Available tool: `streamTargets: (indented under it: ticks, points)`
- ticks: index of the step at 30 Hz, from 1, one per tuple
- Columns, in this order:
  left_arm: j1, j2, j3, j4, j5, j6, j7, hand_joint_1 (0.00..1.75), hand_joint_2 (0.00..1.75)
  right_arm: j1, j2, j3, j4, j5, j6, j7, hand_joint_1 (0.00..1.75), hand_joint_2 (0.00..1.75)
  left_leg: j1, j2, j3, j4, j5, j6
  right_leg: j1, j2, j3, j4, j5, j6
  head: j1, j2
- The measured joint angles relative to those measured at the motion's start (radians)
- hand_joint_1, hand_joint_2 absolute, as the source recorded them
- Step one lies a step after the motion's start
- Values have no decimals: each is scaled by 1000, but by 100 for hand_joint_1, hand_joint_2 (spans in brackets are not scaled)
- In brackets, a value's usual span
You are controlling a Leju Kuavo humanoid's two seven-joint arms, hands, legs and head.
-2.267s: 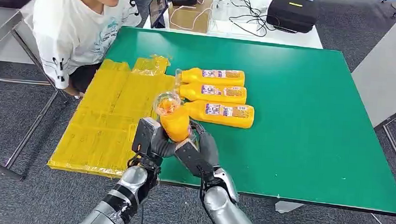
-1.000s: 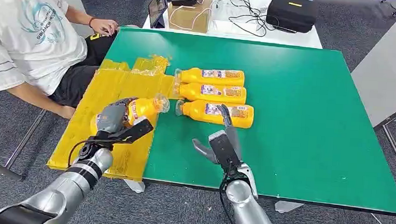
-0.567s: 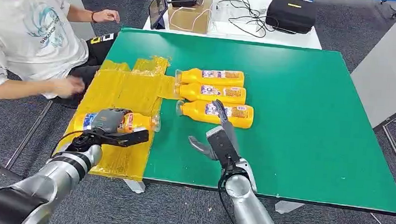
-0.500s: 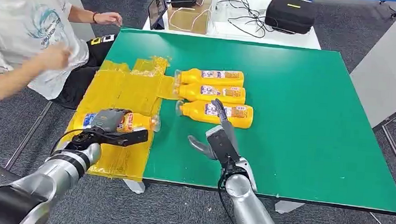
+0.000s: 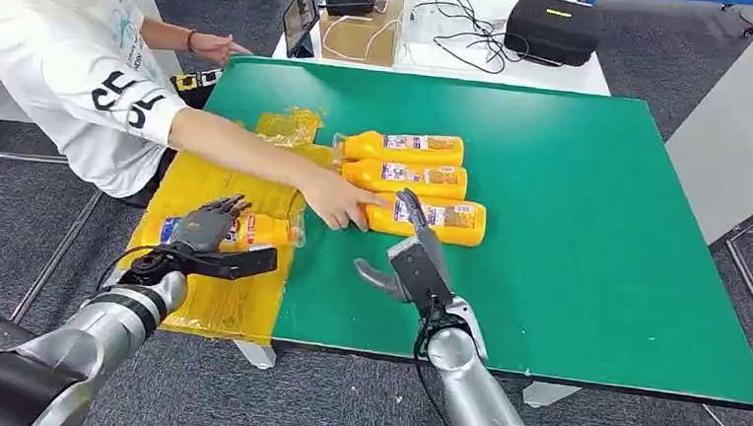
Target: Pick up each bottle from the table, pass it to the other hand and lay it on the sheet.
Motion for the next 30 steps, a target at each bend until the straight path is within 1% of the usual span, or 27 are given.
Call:
streamTargets:
  ticks: [1,3,5,9,12,17,20,24,26,30]
  points:
    - [3,0,10,0,11,10,-22,0,0,-2,0,0,3,0,1,0,0,175,0,0,0,0,0,0,0,0,0,0,0,0,0,0]
    - [11,1,28,0,35,29,-69,0,0,-6,0,0,11,0,1,0,0,175,0,0,0,0,0,0,0,0,0,0,0,0,0,0]
    - [23,2,55,-2,83,58,-148,0,0,-7,0,0,17,0,1,0,0,175,-1,0,0,0,0,0,-1,0,0,0,0,0,0,0]
    - [72,-3,154,-24,242,131,-357,0,0,-7,-3,0,31,2,-6,-4,0,175,0,0,0,0,0,0,0,0,-1,0,0,0,0,0]
    - [116,-15,232,-57,354,110,-470,0,0,-7,-3,0,40,11,-13,-10,0,175,0,0,0,0,0,0,0,0,-2,-1,0,0,0,0]
    - [195,-35,283,-190,548,-18,-489,0,0,-6,-13,0,49,38,-17,-2,0,175,0,0,-1,0,0,0,0,0,-2,0,0,0,0,0]
    - [223,-49,293,-253,656,-121,-491,0,0,-6,-22,1,55,71,-16,27,0,175,0,0,-2,0,0,0,0,0,-3,-1,0,0,0,0]
    - [250,-65,300,-313,748,-219,-492,0,0,-6,-36,5,64,115,-16,58,0,175,0,-1,-4,1,0,0,0,0,-4,-1,0,0,0,0]
    - [261,-76,305,-336,794,-248,-492,0,0,-6,-45,16,71,160,-15,87,0,175,0,0,-4,1,0,0,0,0,-5,-1,0,0,0,0]
    - [260,-113,356,-336,852,-292,-492,0,0,21,-69,40,74,280,-11,152,0,175,0,-1,-5,1,0,0,0,-1,-6,-1,0,0,0,0]
